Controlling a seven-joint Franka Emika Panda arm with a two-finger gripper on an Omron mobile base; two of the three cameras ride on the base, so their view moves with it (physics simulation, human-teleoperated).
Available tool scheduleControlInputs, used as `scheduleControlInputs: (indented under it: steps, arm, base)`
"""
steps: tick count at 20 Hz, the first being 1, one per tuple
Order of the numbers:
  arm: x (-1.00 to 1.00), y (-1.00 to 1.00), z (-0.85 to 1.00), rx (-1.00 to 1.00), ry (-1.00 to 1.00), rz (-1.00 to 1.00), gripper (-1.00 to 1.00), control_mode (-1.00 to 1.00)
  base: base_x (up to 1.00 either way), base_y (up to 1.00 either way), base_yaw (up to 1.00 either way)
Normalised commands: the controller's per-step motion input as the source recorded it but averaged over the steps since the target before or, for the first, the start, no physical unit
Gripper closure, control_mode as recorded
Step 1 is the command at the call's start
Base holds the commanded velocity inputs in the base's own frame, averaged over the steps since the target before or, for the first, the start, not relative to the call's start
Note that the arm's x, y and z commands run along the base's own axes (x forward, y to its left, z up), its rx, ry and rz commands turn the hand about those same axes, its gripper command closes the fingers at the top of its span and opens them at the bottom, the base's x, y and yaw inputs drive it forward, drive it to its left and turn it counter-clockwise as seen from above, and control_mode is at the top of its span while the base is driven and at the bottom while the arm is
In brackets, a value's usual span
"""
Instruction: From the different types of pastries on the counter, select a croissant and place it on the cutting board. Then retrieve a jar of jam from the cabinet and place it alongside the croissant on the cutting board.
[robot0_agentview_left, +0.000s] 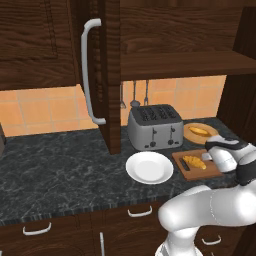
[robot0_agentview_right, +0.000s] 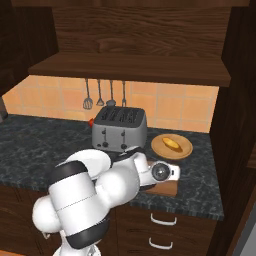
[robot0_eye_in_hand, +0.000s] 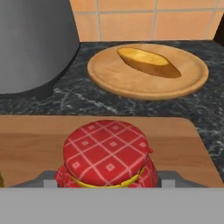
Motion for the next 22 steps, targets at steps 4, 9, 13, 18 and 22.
scheduleControlInputs:
  steps: [4, 9, 13, 18, 22]
  arm:
    - [0.04, -0.01, -0.07, 0.0, 0.0, 0.0, -1.0, -1.0]
    - [-0.04, 0.0, 0.0, 0.0, 0.0, 0.0, -1.0, -1.0]
    - [-0.03, 0.0, 0.08, 0.0, 0.0, 0.0, -1.0, -1.0]
    - [-0.06, 0.0, 0.38, 0.0, -0.01, 0.0, -1.0, -1.0]
    - [-0.18, 0.0, 0.69, 0.0, -0.08, 0.0, -1.0, -1.0]
  base:
    - [0.0, 0.0, 0.0]
    - [0.0, 0.0, 0.0]
    - [0.0, 0.0, 0.0]
    - [0.0, 0.0, 0.0]
    - [0.0, 0.0, 0.0]
